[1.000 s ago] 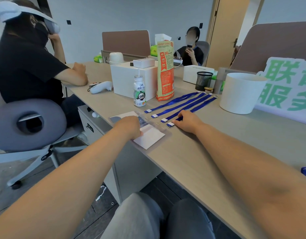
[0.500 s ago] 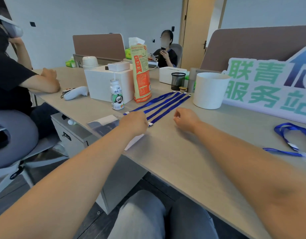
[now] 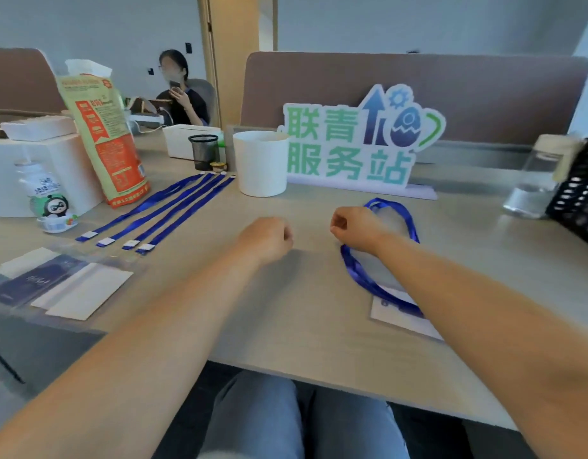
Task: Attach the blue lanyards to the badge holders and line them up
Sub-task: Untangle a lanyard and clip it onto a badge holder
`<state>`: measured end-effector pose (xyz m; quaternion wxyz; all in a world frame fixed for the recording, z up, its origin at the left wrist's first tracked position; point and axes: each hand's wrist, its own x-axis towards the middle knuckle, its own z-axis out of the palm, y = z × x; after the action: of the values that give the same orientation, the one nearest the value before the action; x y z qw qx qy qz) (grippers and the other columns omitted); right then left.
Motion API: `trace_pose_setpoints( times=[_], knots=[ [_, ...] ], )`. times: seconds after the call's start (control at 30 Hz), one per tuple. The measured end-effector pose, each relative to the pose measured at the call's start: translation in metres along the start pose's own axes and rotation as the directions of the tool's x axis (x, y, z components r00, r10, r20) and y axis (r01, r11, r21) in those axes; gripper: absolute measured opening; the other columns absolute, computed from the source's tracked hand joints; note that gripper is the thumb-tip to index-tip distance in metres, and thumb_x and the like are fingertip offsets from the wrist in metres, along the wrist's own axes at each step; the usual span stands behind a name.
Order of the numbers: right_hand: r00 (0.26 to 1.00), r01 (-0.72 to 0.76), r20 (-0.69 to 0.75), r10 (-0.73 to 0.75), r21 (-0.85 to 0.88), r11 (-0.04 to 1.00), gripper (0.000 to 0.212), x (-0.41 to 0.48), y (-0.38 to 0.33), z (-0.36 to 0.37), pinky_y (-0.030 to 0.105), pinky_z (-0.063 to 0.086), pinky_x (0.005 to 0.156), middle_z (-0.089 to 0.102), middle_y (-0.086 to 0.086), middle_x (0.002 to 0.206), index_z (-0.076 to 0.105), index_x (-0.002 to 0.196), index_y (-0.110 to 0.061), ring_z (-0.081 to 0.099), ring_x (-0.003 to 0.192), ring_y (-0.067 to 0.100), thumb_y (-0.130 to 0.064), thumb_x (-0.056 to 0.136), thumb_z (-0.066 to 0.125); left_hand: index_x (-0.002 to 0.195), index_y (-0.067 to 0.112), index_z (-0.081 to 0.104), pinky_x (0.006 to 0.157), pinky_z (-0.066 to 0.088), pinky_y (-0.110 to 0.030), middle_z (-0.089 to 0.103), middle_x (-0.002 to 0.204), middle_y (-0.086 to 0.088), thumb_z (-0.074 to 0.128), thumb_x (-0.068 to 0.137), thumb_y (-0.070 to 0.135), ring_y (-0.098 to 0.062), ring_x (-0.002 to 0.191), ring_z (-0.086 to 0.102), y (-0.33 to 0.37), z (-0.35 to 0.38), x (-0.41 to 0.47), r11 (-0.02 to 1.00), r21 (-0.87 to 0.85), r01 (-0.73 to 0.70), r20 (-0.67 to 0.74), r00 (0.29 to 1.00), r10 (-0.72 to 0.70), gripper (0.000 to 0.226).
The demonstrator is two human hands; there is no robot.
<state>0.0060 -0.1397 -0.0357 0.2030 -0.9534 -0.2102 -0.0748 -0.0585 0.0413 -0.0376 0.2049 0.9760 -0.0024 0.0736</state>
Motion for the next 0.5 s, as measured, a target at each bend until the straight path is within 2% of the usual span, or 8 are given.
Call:
trace_pose_setpoints(
  times=[0.1,0.2,0.3,0.4,0.5],
  knots=[
    [0.998,-0.059,-0.019,0.058,-0.057,0.997,0.017,-0.019,0.030,-0.017,0.032,0.047,0.082,0.066,0.007,0.099,0.063,0.097,-0.008,0.059,0.097,0.025,-0.014,0.087,0.050,0.092,0.015,0.065,0.081,0.046,-0.032,0.065,0.100,-0.004,0.055,0.087,0.021,-0.024,0.096,0.058,0.029,0.018,0.010,0.995,-0.022,-0.098,-0.008,0.995,0.098,0.012],
    [0.994,-0.098,-0.059,0.096,-0.035,0.995,0.015,-0.038,0.052,-0.031,0.030,0.044,0.081,0.066,0.011,0.097,0.064,0.095,-0.003,0.059,0.093,0.026,-0.011,0.087,0.054,0.090,0.013,0.065,0.080,0.047,-0.033,0.065,0.097,-0.005,0.058,0.085,0.021,-0.024,0.093,0.058,0.055,0.032,0.014,0.976,-0.051,-0.212,-0.002,0.977,0.212,0.012],
    [0.994,-0.107,-0.021,0.108,0.021,0.994,0.013,-0.056,0.066,-0.041,0.024,0.043,0.072,0.061,0.002,0.082,0.065,0.089,-0.007,0.055,0.081,0.019,-0.018,0.085,0.061,0.086,0.017,0.065,0.076,0.044,-0.028,0.055,0.086,0.002,0.066,0.082,0.032,-0.016,0.082,0.054,0.075,0.036,0.010,0.922,-0.136,-0.363,0.019,0.929,0.368,0.016],
    [0.988,-0.109,0.112,0.105,0.034,0.993,0.014,-0.074,0.070,-0.048,0.014,0.036,0.058,0.052,-0.010,0.068,0.062,0.081,-0.014,0.048,0.064,0.006,-0.027,0.084,0.066,0.088,0.020,0.068,0.071,0.039,-0.020,0.045,0.077,0.013,0.075,0.072,0.039,-0.003,0.071,0.046,0.090,0.036,0.002,0.858,-0.198,-0.473,0.135,0.854,0.502,0.025],
    [0.985,-0.120,0.128,0.112,0.051,0.991,0.016,-0.088,0.076,-0.050,0.017,0.037,0.059,0.051,-0.010,0.065,0.061,0.077,-0.014,0.046,0.061,0.004,-0.028,0.082,0.068,0.089,0.023,0.070,0.065,0.036,-0.016,0.043,0.074,0.015,0.080,0.066,0.040,-0.001,0.069,0.046,0.098,0.042,0.000,0.839,-0.178,-0.514,0.241,0.804,0.544,0.030]
  ],
)
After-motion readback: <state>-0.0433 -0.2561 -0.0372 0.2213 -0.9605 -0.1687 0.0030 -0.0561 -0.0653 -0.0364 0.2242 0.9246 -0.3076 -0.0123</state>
